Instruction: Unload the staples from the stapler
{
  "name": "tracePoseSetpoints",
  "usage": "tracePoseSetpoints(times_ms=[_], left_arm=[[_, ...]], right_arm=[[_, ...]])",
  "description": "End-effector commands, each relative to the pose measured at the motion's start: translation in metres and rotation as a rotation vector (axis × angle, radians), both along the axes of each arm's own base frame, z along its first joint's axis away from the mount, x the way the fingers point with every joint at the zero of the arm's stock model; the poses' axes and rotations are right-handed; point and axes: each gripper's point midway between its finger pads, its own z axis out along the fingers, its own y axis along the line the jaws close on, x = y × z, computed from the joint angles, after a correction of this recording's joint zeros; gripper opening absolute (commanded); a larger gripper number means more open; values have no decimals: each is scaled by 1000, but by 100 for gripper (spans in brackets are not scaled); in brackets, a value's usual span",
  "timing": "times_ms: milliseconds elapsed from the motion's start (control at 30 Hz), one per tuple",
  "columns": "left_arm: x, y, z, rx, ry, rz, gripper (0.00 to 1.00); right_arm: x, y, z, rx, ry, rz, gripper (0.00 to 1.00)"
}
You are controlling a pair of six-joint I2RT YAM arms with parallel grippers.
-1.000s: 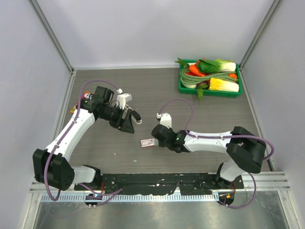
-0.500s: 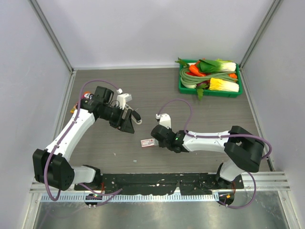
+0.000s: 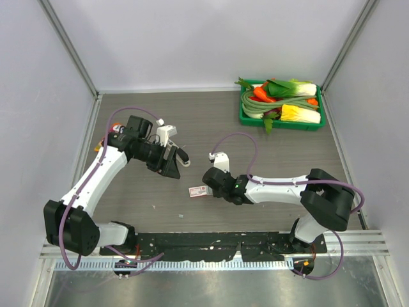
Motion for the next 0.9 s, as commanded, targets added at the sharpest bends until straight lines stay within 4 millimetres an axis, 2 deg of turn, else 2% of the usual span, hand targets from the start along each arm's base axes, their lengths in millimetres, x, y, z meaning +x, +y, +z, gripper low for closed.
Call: tracePoseSetpoints(times_ms=[0,333,867], left_arm=[[0,-1,10,-15,-44,-7,71],[-1,-1,10,-15,-44,-7,71],[-1,-1,11,-13,-48,-6,72]], right_arm=[[11,11,14,23,-50,-14,11],[10,5,16,22,-54,-40,11],[12,8,11,1,-41,-35,11]])
